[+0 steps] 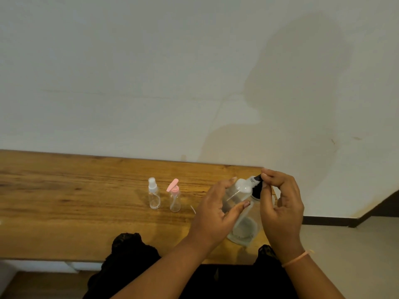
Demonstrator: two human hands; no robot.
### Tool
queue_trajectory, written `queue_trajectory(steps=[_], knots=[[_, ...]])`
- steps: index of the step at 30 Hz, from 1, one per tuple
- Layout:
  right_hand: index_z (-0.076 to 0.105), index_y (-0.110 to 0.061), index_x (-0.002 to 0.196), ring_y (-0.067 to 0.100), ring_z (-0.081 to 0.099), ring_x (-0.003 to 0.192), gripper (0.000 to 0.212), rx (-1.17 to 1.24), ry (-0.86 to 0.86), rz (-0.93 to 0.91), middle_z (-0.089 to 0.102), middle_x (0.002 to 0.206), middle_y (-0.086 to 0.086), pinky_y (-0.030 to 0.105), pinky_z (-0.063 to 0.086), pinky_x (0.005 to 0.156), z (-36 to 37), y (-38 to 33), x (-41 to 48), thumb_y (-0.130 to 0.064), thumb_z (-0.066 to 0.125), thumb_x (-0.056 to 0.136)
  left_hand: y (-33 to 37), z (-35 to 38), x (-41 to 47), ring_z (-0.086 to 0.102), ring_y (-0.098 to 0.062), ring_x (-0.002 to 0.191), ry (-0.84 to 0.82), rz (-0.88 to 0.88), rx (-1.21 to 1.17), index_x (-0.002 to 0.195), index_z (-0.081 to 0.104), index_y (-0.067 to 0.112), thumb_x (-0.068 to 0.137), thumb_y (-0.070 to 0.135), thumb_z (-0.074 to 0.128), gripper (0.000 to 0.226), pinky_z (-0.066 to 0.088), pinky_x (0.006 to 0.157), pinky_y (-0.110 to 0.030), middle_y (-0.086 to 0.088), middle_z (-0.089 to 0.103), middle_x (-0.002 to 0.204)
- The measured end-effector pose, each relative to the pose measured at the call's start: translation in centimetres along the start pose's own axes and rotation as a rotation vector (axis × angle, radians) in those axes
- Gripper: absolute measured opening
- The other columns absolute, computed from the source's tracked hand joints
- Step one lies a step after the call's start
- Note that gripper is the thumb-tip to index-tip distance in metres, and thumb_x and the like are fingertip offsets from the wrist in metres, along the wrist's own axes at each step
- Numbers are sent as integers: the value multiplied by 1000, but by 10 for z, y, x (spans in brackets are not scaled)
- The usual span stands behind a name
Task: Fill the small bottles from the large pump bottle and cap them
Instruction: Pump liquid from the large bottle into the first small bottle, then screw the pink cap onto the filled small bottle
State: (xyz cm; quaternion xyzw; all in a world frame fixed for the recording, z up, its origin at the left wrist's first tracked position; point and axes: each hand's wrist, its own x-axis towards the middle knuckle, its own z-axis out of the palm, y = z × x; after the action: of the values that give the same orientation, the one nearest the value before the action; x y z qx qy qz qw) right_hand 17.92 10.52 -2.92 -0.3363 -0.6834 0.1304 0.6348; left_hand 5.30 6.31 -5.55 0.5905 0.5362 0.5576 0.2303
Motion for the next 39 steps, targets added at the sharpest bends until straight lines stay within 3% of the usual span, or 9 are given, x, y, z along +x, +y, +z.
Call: queue_trajectory(steps=[5,8,12,16,20,29,33,37,39], knots=[[59,-11,95,2,58,101,21,43,-20,24,60,103,-5,15,46,86,-3,-2,4,6,52,85,4,-1,-4,53,1,109,-6,-27,-12,119,41,54,83,46,65,44,44,85,-10,22,56,116],[59,-12,96,3,58,102,23,53,-45,27,60,105,-5,16,46,89,-6,0,5,7,53,86,3,-1,-6,42,11,114,-33,-63,72,122,33,62,77,64,55,50,35,84,-2,33,47,118],[59,-13,97,4,59,103,22,39,-47,35,60,107,-7,17,47,89,-5,-2,6,5,52,87,-4,0,-7,39,10,104,-8,-78,132,118,41,56,73,73,46,48,34,75,-5,17,52,111],[59,-15,99,2,58,104,23,7,-55,24,60,108,-8,15,46,89,-5,-3,6,2,51,87,-6,-1,-7,44,9,104,60,-120,81,120,46,47,72,72,51,54,35,79,-3,12,55,114],[62,-13,103,1,54,112,24,-43,-74,32,60,115,0,13,42,93,-7,-2,6,3,52,87,-7,-3,-6,56,-7,105,86,-120,-31,116,48,48,73,63,62,47,49,85,-28,17,60,111],[62,-9,112,5,51,118,27,-114,-56,-12,58,122,7,14,40,99,-12,-10,6,1,53,88,-8,-25,-8,60,1,88,126,-212,-26,103,52,44,74,30,77,41,49,74,-16,20,64,97],[63,-5,108,11,50,113,24,-222,4,-219,56,119,9,16,40,98,-8,-27,1,0,49,89,-13,-39,-10,61,-7,96,122,-261,-1,104,52,39,75,28,77,40,54,78,-29,17,64,103],[61,-6,105,16,56,101,22,-134,-177,-307,60,107,10,22,47,87,9,-45,-17,-1,49,88,-16,-55,-12,59,-6,96,156,-318,8,94,47,41,78,19,75,39,50,73,-21,20,59,99],[65,-5,98,13,58,90,21,-137,-335,-259,64,98,7,20,49,75,21,-49,-28,-4,47,87,-20,-62,-13,60,-11,99,161,-362,4,93,46,42,78,21,75,39,52,80,-30,18,60,101]])
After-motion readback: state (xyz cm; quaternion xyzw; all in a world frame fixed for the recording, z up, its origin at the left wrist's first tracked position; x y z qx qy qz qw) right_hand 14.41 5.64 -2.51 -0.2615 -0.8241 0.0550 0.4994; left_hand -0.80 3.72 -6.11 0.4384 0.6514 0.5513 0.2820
